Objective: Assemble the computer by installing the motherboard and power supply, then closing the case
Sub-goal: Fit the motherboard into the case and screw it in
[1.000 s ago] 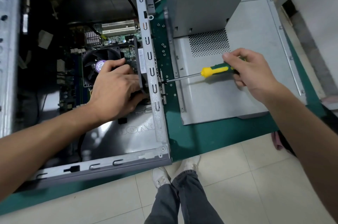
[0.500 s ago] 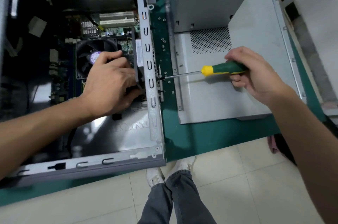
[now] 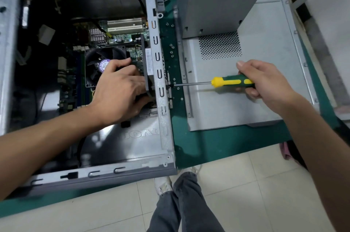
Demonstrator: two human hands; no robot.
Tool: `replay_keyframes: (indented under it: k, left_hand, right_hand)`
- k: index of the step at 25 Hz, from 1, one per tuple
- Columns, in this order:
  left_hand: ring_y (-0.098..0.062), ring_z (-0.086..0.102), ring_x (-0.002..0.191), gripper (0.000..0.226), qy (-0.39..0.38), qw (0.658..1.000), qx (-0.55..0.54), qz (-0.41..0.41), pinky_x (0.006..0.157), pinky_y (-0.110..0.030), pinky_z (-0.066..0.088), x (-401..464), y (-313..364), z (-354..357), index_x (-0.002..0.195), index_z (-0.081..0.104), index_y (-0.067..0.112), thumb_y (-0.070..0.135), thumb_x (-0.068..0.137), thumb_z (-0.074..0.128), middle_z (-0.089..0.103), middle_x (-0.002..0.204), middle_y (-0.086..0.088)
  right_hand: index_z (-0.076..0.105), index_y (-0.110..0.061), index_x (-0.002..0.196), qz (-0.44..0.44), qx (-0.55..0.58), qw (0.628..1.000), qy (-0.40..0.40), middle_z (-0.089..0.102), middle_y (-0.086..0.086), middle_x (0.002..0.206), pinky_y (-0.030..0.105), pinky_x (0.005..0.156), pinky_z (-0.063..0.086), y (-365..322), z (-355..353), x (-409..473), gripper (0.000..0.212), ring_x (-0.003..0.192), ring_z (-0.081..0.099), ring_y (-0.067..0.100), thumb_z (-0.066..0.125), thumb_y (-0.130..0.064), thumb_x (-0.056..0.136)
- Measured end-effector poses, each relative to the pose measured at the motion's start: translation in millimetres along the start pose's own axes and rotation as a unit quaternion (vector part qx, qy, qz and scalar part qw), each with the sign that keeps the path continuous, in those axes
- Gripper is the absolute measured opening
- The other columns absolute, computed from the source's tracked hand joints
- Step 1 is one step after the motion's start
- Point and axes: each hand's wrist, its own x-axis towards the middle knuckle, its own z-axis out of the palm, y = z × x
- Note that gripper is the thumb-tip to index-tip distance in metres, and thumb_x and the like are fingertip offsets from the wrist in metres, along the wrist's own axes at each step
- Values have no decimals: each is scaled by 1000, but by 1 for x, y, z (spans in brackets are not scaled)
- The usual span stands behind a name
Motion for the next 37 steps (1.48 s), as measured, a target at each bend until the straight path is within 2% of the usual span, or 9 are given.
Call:
replay_keyframes:
  k: [5,11,13,17,21,24,28,33,37]
  left_hand:
    - [-23,55,67,32,5,1000,1,-12,92,-36,35,-1,1,2,65,33,32,32,96,43,40,59,12]
    - [-24,56,67,31,-3,1000,-3,-10,93,-37,35,-2,-1,2,72,28,37,31,93,50,49,59,9]
    - [-23,56,68,31,0,1000,-4,-12,92,-37,35,-2,-1,2,70,30,36,31,95,49,41,59,10]
    - [-21,50,67,37,-2,1000,-4,-15,92,-34,31,-2,-2,4,80,15,42,30,96,47,20,67,15]
    - [-20,48,68,31,2,1000,-5,-8,91,-32,28,-2,-2,4,81,18,41,31,98,42,18,70,15]
    - [-20,47,68,28,2,1000,-1,-7,91,-31,28,-2,-2,3,79,19,39,36,100,37,17,69,14]
    - [-19,47,69,29,6,1000,10,-9,92,-30,27,-3,-2,4,76,22,39,35,99,39,19,69,14]
    - [-21,51,72,24,-18,999,31,-22,95,-33,29,-6,-6,7,69,46,29,30,92,54,35,62,12]
    - [-19,47,70,31,-15,999,45,-23,93,-32,30,-6,-7,7,62,48,24,31,92,52,28,64,12]
  right_hand:
    - [56,-22,83,25,116,991,-54,48,3,71,24,42,14,-2,-7,0,8,47,29,12,60,-24,89]
    - [61,-18,84,9,49,998,-34,53,6,72,26,45,19,-7,-3,2,16,47,33,12,63,-33,90]
    - [58,-20,84,-6,100,993,-67,52,6,76,24,43,18,-8,-7,1,7,48,34,12,63,-17,89]
    - [62,-22,76,-15,-24,1000,7,58,9,64,22,43,22,-8,0,-1,31,40,34,13,58,-48,93]
    - [58,-18,87,-20,117,992,-49,52,4,76,22,41,25,-8,-5,-1,7,47,39,13,60,-15,92]
    - [63,-14,78,-30,-25,999,24,56,-1,54,18,38,25,-5,3,-2,33,40,36,12,58,-41,96]
    - [59,-17,87,-1,109,993,-35,52,3,72,25,43,23,-6,-3,-5,2,48,38,13,60,-18,89]
    - [65,-11,88,-18,-49,999,4,61,11,61,22,40,28,-4,0,-10,39,43,36,15,53,-46,98]
    - [61,-16,91,-19,75,995,-62,54,6,75,24,45,33,-7,-10,-10,6,52,45,15,59,-13,95]
